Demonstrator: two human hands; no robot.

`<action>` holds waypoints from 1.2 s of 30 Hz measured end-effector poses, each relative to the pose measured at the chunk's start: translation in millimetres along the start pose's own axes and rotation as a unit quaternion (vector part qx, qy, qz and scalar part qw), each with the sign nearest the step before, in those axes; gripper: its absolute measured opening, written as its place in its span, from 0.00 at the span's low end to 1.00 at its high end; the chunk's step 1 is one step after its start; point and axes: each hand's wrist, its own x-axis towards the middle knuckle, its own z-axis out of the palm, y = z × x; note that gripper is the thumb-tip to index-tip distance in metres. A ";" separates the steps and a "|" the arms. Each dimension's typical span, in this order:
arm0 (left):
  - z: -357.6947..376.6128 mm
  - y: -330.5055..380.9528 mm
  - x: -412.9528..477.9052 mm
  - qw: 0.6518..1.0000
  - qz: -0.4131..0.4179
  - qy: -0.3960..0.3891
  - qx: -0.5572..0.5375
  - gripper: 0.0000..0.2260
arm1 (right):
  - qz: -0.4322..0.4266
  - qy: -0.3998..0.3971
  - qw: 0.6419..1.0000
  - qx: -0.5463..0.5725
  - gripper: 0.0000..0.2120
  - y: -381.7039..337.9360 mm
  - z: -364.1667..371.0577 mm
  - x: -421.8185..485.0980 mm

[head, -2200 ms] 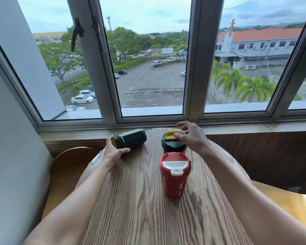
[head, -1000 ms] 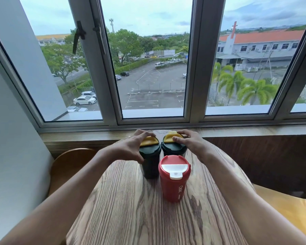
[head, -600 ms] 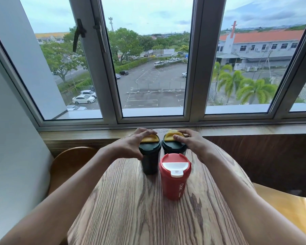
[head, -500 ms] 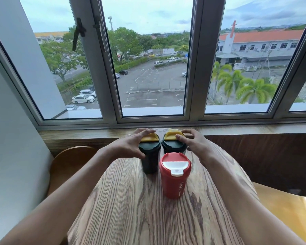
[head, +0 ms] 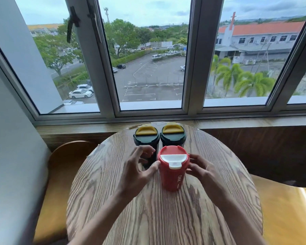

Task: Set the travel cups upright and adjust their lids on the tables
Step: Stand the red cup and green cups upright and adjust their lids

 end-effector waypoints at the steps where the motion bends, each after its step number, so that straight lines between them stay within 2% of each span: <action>1: 4.8 1.0 -6.2 0.998 -0.025 -0.031 -0.042 0.19 | 0.001 -0.013 1.000 0.009 0.12 1.7 -0.6 -1.8; 4: 15.4 -2.5 -15.0 0.991 -0.064 -0.051 -0.103 0.27 | -0.006 -0.047 0.999 0.012 0.17 1.9 -2.8 -5.5; 6: 16.1 -2.2 -15.7 0.991 -0.072 -0.043 -0.109 0.28 | -0.019 -0.062 0.998 0.007 0.21 -2.4 -4.6 -6.6; 8: 11.6 1.1 -12.6 0.995 -0.056 -0.012 -0.083 0.25 | -0.037 -0.075 0.996 0.003 0.23 -9.6 -6.6 -6.0; 11: -3.4 2.2 5.1 0.994 -0.005 0.105 0.036 0.14 | -0.061 -0.114 0.990 -0.053 0.29 -23.9 -8.7 -2.1; 13: -15.2 -4.3 27.0 0.987 -0.017 0.131 0.090 0.12 | -0.067 -0.143 0.982 -0.106 0.32 -31.6 -8.4 1.3; 16: -28.6 -16.2 58.9 0.990 -0.102 0.050 0.085 0.14 | -0.095 -0.161 0.960 -0.207 0.32 -32.8 -2.7 3.1; 19: -35.6 -24.0 74.6 0.988 -0.152 -0.004 0.035 0.13 | -0.144 -0.117 0.950 -0.251 0.30 -22.7 3.5 3.3; 23: -36.8 -32.2 84.1 0.986 -0.159 -0.012 0.049 0.15 | -0.187 -0.079 0.945 -0.256 0.29 -16.9 10.8 3.8; 31: -37.1 -34.8 89.3 0.984 -0.174 -0.017 0.026 0.16 | -0.241 -0.062 0.925 -0.288 0.28 -15.4 35.2 12.7; 36: -36.8 -34.1 89.5 0.984 -0.176 -0.018 0.016 0.15 | -0.235 -0.049 0.913 -0.330 0.28 -15.4 41.5 15.7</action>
